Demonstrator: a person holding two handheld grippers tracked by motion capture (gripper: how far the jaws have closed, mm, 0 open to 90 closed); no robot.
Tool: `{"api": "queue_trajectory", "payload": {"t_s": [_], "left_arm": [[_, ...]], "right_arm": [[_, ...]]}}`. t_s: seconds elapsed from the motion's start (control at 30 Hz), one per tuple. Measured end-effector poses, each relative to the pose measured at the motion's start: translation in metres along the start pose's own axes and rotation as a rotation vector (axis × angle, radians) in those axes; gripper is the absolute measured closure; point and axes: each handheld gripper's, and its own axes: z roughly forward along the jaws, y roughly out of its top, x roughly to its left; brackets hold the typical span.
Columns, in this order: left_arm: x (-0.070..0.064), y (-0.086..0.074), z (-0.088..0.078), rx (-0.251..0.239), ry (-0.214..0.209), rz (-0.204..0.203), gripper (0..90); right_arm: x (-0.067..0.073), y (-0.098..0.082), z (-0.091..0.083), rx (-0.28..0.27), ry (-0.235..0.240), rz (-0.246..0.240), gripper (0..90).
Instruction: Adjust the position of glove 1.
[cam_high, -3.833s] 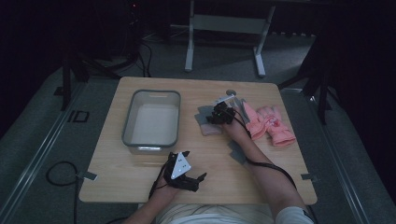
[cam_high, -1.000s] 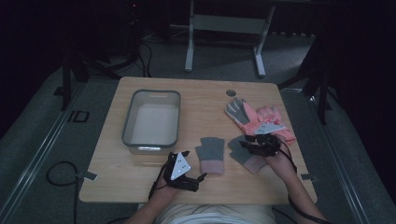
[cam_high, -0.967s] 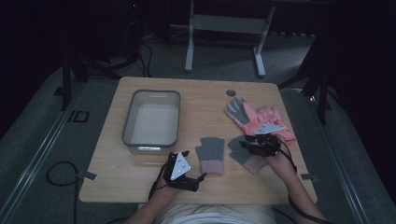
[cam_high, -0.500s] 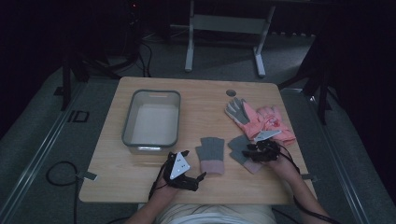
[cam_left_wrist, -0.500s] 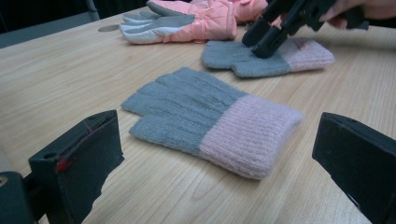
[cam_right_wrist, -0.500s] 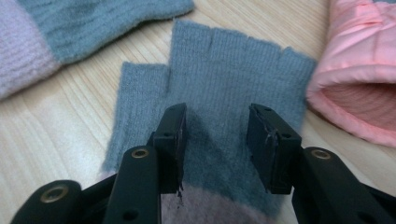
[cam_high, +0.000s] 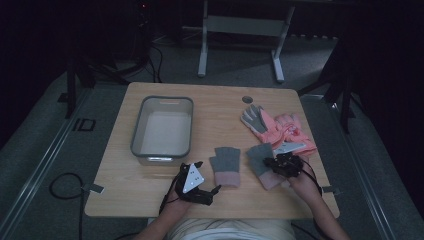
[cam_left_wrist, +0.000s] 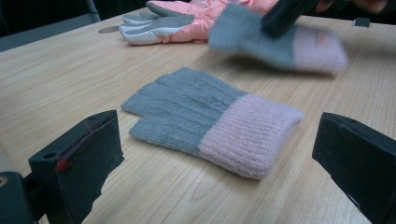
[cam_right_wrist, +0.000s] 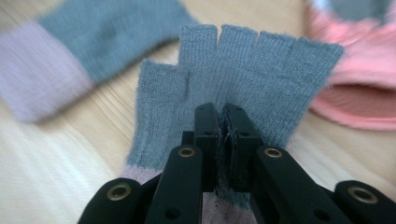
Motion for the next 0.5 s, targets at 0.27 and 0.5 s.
{"api": "queue_trajectory", "payload": {"t_s": [0.27, 0.5], "left_arm": [[0.000, 0.000, 0.000, 0.003, -0.001, 0.000, 1.1], [0.000, 0.000, 0.000, 0.002, -0.001, 0.002, 1.0]], "right_arm": [[0.015, 0.001, -0.054, -0.121, -0.131, 0.209, 85.3], [0.023, -0.017, -0.040, -0.087, -0.147, 0.266, 85.3]]}}
